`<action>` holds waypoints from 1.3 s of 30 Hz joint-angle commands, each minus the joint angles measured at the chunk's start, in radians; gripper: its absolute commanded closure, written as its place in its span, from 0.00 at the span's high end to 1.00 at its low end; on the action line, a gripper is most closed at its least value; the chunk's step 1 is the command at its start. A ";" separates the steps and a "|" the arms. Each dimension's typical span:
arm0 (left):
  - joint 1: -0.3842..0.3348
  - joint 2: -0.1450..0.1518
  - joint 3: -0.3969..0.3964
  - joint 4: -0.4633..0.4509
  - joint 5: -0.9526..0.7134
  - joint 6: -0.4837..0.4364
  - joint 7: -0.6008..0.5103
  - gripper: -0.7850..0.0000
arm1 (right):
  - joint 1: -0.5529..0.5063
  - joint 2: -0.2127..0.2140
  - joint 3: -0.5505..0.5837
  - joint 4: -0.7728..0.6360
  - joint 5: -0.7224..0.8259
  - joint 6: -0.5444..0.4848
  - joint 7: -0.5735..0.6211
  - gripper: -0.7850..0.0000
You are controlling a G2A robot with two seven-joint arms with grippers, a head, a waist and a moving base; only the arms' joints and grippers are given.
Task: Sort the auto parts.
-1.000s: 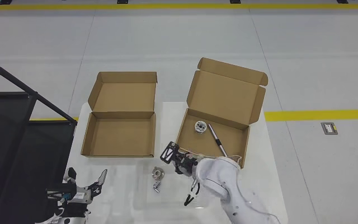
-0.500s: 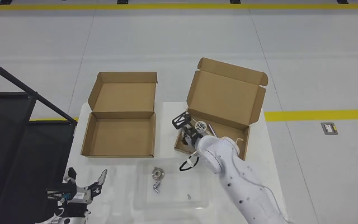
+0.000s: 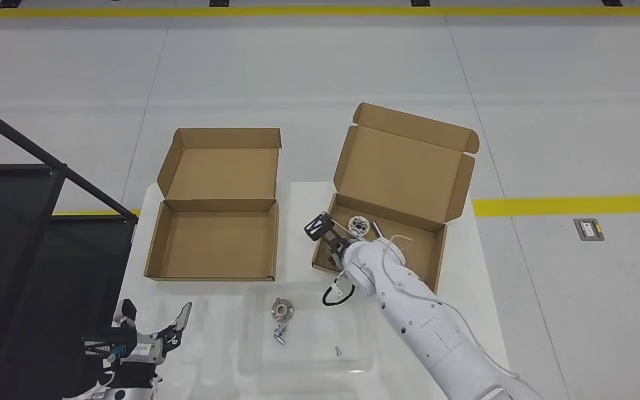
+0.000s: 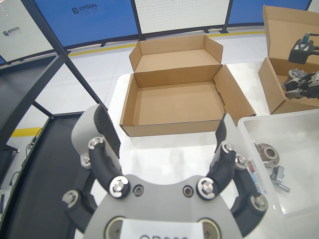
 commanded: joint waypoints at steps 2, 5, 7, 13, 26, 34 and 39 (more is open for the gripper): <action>0.000 0.000 0.000 0.000 0.000 0.000 0.000 1.00 | 0.002 0.000 0.003 0.008 -0.008 -0.001 0.001 0.15; 0.000 0.000 0.000 0.000 0.000 0.000 0.000 1.00 | -0.005 0.002 0.010 -0.003 -0.009 -0.014 0.001 0.18; 0.000 0.000 0.000 0.000 0.000 0.000 0.000 1.00 | -0.009 0.006 0.017 -0.011 -0.018 -0.023 0.004 0.18; 0.000 0.000 0.000 0.000 0.000 0.000 0.000 1.00 | -0.040 0.019 0.039 -0.071 -0.044 -0.037 0.017 0.18; 0.000 0.000 0.000 0.000 0.000 0.000 0.000 1.00 | -0.318 0.109 0.227 -0.614 -0.065 -0.276 0.137 0.23; 0.000 0.000 0.000 0.000 0.000 0.000 0.000 1.00 | -0.474 0.151 0.266 -0.848 -0.002 -0.541 0.379 0.50; 0.000 0.000 0.000 0.000 0.000 0.000 0.000 1.00 | -0.491 0.171 0.192 -0.830 -0.029 -0.515 0.420 0.50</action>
